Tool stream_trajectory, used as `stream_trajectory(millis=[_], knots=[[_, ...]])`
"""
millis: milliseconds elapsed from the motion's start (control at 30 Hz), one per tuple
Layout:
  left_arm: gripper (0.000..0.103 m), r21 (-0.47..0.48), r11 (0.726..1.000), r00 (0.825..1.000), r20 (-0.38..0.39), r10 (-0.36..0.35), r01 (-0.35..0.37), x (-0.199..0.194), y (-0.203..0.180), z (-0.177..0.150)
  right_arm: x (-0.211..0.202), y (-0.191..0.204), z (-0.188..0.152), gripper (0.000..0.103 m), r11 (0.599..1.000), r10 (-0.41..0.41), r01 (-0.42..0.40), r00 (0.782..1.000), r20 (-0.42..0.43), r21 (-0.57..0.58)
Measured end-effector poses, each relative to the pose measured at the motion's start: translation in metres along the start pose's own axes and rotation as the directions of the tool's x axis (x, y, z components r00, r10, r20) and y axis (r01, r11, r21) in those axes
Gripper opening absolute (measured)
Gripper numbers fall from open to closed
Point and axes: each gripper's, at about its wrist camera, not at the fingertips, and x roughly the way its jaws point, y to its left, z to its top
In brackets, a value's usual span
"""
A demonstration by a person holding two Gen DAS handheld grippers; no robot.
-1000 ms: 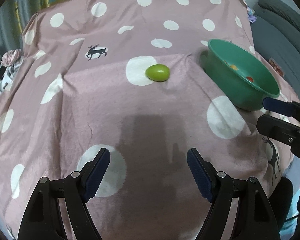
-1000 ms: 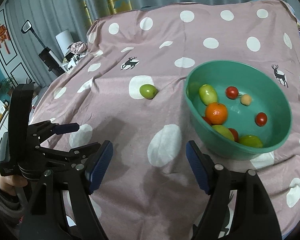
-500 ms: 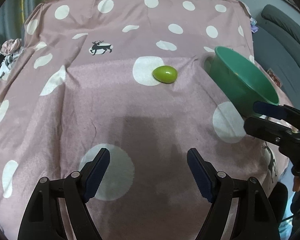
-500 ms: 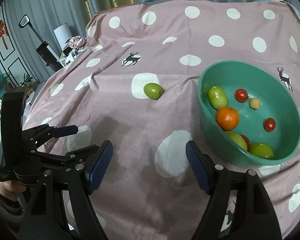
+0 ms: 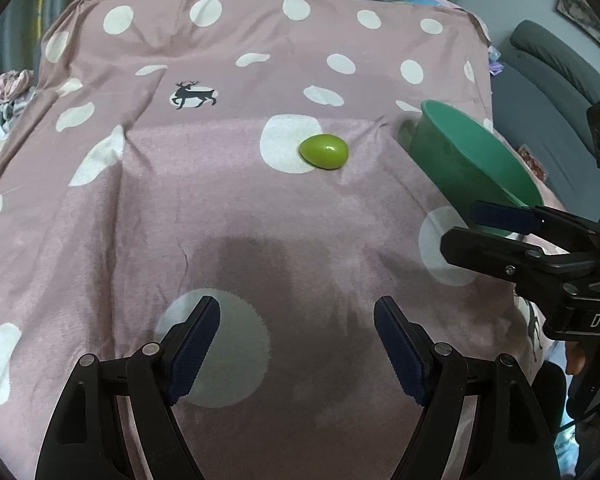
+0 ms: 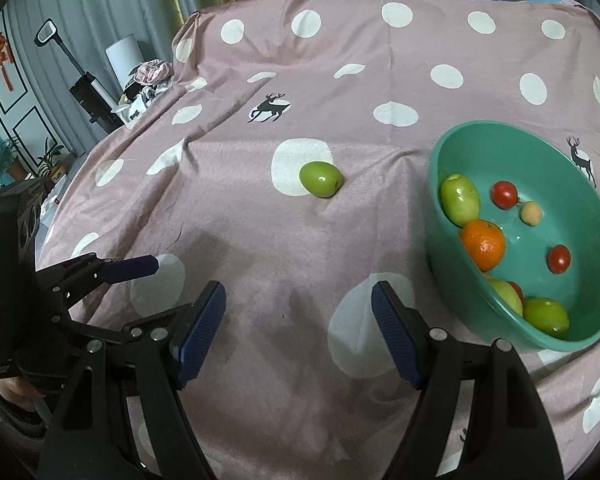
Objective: Organize fruits
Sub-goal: 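Withdraw both tools from the bowl toward the last green plum, then grasp the last green plum with the right tool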
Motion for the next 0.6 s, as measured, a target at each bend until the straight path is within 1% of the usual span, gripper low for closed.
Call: stream_trajectory(millis=[167,333,600], knots=[[0.080,-0.001,1.000,1.000,-0.003,-0.017,0.017,0.002,-0.001,0.001,0.004,0.002,0.006,0.076,1.000,-0.002,0.002,1.000,-0.002,-0.002],[0.080,-0.006,1.000,1.000,0.004,-0.023,0.023,0.001,0.002,0.002,0.011,0.005,0.021,0.076,1.000,0.008,-0.008,1.000,0.012,-0.004],[0.080,-0.019,0.999,1.000,0.009,-0.030,0.030,0.003,0.010,0.004,0.029,0.004,0.044,0.076,0.999,0.044,-0.044,0.999,0.012,0.027]])
